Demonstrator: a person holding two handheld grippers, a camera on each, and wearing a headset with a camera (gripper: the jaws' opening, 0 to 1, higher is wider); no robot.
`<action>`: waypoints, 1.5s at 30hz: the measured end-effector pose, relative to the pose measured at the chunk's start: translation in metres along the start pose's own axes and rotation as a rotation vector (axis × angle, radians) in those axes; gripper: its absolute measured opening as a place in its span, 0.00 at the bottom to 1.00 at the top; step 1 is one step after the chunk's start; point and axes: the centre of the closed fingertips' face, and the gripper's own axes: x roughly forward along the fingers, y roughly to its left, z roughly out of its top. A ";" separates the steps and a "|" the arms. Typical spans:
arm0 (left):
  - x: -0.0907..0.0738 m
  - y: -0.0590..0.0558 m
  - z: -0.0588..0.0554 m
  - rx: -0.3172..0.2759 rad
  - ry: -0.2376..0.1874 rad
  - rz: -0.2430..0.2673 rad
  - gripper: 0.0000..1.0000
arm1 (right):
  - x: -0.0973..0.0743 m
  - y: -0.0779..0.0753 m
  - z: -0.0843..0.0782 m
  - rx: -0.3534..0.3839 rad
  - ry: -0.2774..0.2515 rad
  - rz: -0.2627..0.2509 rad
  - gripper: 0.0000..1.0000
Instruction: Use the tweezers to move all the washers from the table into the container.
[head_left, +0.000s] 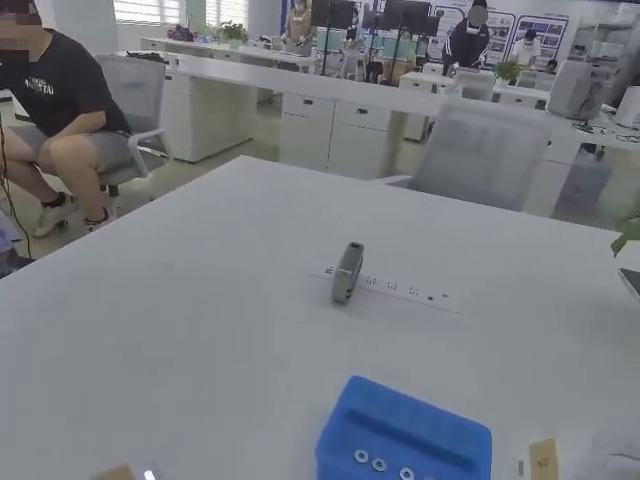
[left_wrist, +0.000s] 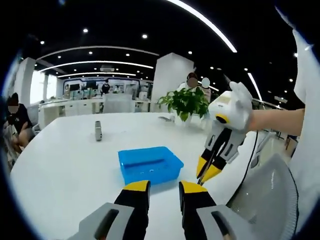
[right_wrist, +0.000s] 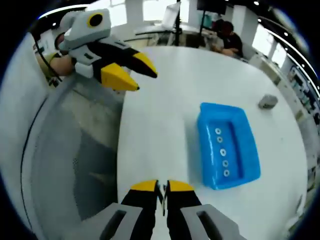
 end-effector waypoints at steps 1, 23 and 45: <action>0.000 -0.005 0.004 -0.013 -0.022 -0.028 0.26 | 0.001 0.001 -0.001 0.003 0.001 0.002 0.03; 0.025 -0.053 -0.015 0.266 0.338 -0.499 0.09 | 0.030 0.022 0.041 -0.028 -0.316 -0.054 0.02; 0.034 -0.021 -0.078 0.584 0.599 -0.585 0.00 | -0.004 0.005 0.007 0.256 -0.406 -0.149 0.13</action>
